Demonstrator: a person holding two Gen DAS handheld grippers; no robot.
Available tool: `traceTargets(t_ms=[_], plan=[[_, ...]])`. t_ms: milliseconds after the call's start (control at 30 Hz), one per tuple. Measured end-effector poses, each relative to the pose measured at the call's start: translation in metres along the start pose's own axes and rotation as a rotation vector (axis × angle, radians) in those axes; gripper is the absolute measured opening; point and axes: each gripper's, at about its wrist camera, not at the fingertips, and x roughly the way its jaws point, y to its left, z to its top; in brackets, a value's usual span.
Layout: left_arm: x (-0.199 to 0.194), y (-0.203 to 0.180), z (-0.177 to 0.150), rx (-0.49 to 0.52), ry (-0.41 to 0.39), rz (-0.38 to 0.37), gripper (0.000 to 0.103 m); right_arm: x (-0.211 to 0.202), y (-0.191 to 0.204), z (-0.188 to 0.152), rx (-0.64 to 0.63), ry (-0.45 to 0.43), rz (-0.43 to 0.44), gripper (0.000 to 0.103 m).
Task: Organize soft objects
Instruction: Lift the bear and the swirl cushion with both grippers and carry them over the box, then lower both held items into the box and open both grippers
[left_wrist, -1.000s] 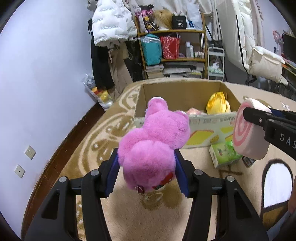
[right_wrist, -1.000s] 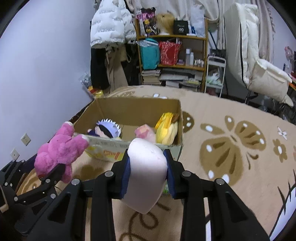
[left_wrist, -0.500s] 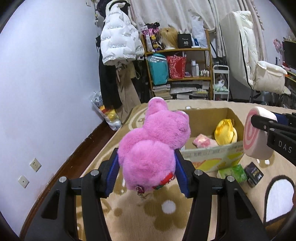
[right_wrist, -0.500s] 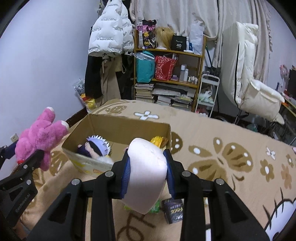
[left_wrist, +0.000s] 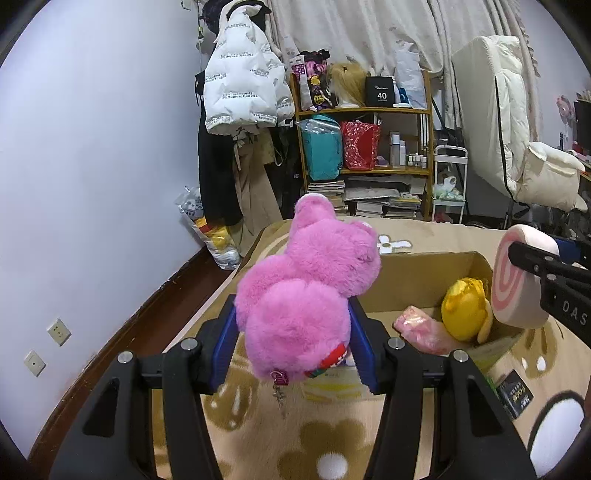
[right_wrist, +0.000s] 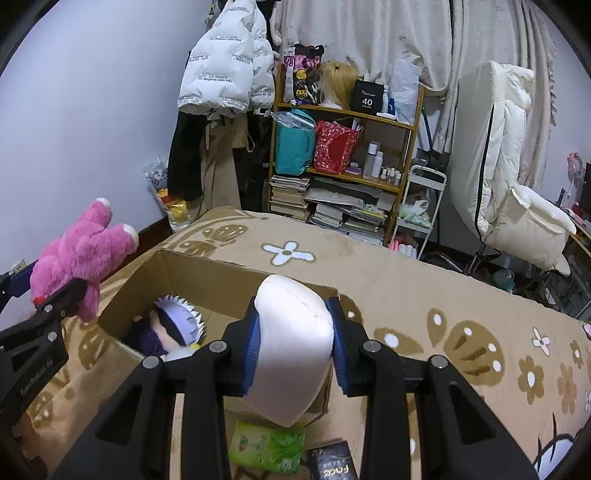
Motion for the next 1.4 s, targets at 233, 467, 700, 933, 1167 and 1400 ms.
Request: traceTargets(t_ms=[233, 467, 700, 933, 1167, 1400], plan=[[0.033, -0.005, 0.009, -0.015, 0.036, -0.03, 0.054, 0.02, -0.004, 0.003, -0.003, -0.005, 0.018, 0.036], [0.05, -0.019, 0.001, 0.029, 0.063, -0.065, 0.054, 0.04, -0.001, 0.001, -0.016, 0.009, 0.037, 0.037], [0.06, -0.037, -0.012, 0.079, 0.109, -0.112, 0.054, 0.054, 0.003, -0.013, -0.014, 0.043, 0.066, 0.04], [0.068, -0.041, -0.017, 0.081, 0.149, -0.136, 0.056, 0.061, -0.006, -0.018, 0.042, 0.072, 0.112, 0.043], [0.071, -0.041, -0.019, 0.075, 0.172, -0.148, 0.058, 0.059, -0.01, -0.021, 0.079, 0.082, 0.159, 0.047], [0.067, -0.042, -0.019, 0.083, 0.172, -0.149, 0.067, 0.057, -0.011, -0.022, 0.085, 0.107, 0.151, 0.056]])
